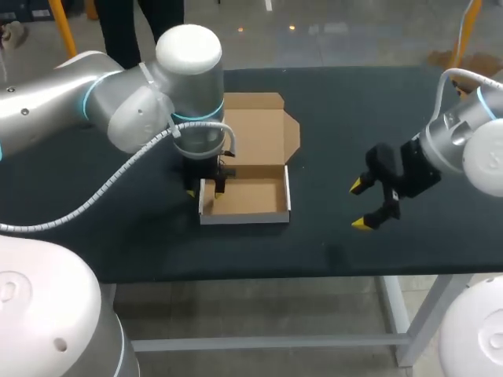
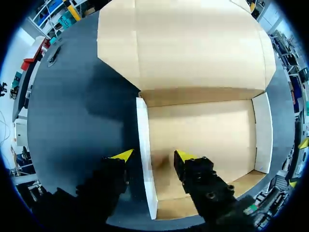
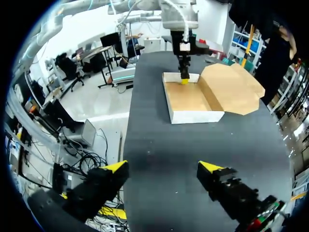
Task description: Assemble the packaging by folding the flat box into shape, placing the metal phone stand inside, and closing the box properly
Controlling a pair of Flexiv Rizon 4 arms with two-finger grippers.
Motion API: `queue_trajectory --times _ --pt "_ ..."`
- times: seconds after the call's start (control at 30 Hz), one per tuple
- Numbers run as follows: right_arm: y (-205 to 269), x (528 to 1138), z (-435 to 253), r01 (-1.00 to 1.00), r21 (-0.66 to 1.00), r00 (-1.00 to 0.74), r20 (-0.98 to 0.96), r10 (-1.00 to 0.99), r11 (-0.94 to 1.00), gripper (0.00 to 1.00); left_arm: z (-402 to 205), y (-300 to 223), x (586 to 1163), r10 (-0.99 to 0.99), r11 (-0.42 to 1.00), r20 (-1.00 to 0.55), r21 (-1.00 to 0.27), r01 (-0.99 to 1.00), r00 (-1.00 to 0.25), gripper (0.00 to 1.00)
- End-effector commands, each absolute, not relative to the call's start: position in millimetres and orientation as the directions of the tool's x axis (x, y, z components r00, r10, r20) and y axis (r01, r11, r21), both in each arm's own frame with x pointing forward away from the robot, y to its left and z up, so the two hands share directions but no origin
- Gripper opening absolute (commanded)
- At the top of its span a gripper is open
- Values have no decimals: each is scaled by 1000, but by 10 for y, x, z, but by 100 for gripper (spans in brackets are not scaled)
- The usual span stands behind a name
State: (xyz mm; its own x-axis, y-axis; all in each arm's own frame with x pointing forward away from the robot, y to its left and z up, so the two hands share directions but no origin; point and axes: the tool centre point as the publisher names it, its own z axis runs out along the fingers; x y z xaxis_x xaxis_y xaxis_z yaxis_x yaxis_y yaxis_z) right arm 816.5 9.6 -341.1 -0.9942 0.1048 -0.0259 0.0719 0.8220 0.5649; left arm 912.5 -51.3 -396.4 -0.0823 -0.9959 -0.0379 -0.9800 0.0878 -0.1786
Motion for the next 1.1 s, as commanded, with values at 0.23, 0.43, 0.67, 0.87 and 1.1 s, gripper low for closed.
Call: queue_trajectory --times 0.23,0.43,0.67,0.87,1.1 --pt "87 8166 -3403 74 566 -994 -22 105 821 100 -3706 -451 8962 -983 110 113 -289 -951 -147 100" --pt "81 8168 -3398 82 569 -993 -19 113 818 100 -3479 -383 8885 -942 154 231 -347 -925 -243 100" --pt "69 8187 -3395 128 588 -989 13 148 799 100 -3241 -291 8687 -861 254 323 -396 -882 -393 100" --pt "13 8280 -3321 229 611 -970 76 232 757 100 -3001 -130 8537 -829 262 366 -415 -871 -423 100" --pt "-56 8346 -3221 344 607 -934 141 329 716 100 -2768 96 8363 -820 256 379 -426 -868 -428 100"
